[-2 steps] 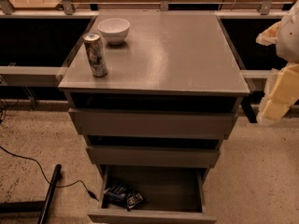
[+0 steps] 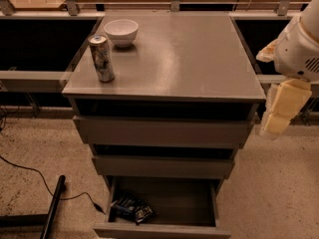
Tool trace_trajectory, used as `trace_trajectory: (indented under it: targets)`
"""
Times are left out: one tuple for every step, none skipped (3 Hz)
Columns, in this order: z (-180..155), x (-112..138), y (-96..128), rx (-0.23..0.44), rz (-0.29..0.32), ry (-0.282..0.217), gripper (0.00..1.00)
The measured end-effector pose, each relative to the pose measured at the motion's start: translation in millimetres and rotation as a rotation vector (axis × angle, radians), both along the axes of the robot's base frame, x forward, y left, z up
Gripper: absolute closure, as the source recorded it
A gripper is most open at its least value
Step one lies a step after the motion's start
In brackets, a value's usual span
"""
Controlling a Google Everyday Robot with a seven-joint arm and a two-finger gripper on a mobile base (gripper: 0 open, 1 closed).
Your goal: Pick blue chip bag from bottom drawer and place on counter
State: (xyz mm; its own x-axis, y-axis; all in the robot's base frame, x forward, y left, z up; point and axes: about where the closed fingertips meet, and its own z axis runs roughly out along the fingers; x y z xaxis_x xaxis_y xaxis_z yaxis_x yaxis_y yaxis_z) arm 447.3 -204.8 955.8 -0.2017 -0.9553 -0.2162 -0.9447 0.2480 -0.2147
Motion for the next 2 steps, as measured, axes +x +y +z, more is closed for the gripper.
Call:
trace_trajectory:
  targets:
    - [-55.6, -23.6, 54.0, 0.153, 0.082, 0.048, 0.00]
    - [-100.4, -54.0, 103.7, 0.284, 0.141, 0.041, 0.00]
